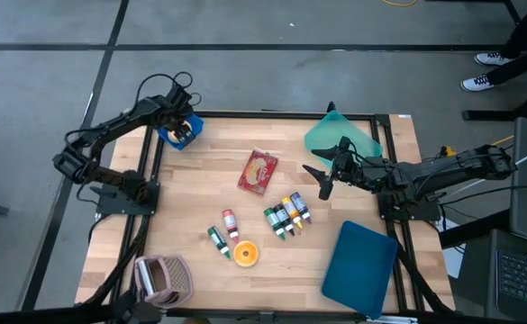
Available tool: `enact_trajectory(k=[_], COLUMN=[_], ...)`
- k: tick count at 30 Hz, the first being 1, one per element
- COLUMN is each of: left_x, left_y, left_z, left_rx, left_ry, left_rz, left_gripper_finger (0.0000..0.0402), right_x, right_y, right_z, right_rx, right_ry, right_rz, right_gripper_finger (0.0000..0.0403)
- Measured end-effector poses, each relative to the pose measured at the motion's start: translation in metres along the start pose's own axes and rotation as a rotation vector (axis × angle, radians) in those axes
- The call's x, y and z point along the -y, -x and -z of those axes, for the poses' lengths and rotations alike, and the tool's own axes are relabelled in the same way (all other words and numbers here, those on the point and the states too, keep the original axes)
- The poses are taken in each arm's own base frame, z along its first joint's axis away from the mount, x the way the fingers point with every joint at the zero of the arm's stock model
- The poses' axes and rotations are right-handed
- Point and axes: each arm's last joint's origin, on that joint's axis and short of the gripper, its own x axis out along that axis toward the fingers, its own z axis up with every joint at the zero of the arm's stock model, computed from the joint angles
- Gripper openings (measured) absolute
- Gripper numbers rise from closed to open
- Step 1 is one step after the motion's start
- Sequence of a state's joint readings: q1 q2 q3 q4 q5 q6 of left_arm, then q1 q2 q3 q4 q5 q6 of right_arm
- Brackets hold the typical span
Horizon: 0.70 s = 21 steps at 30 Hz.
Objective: Pick & Place Food Item
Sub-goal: Put the yellow donut into the top blue bin
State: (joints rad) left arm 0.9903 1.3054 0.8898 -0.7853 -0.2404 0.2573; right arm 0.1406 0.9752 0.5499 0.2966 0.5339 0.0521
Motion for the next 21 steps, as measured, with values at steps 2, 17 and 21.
enact_trajectory(k=[2, 17, 21], left_x=[0.002, 0.087, 0.142], left_y=[0.009, 0.112, 0.119], left_z=[-0.001, 0.020, 0.026], left_rx=[0.066, 0.582, 0.558], left_ry=[-0.002, -0.401, -0.566], left_rz=[0.042, 0.718, 0.644], left_gripper_finger=[0.0196, 0.0182, 0.0182], right_x=[0.000, 0.000, 0.002], right_y=[0.000, 0.000, -0.001], right_z=[0.000, 0.000, 0.000], right_rx=[0.000, 0.001, 0.001], right_ry=[0.000, 0.006, 0.005], right_rz=[0.000, 0.002, 0.009], right_gripper_finger=[0.0254, 0.0254, 0.0254])
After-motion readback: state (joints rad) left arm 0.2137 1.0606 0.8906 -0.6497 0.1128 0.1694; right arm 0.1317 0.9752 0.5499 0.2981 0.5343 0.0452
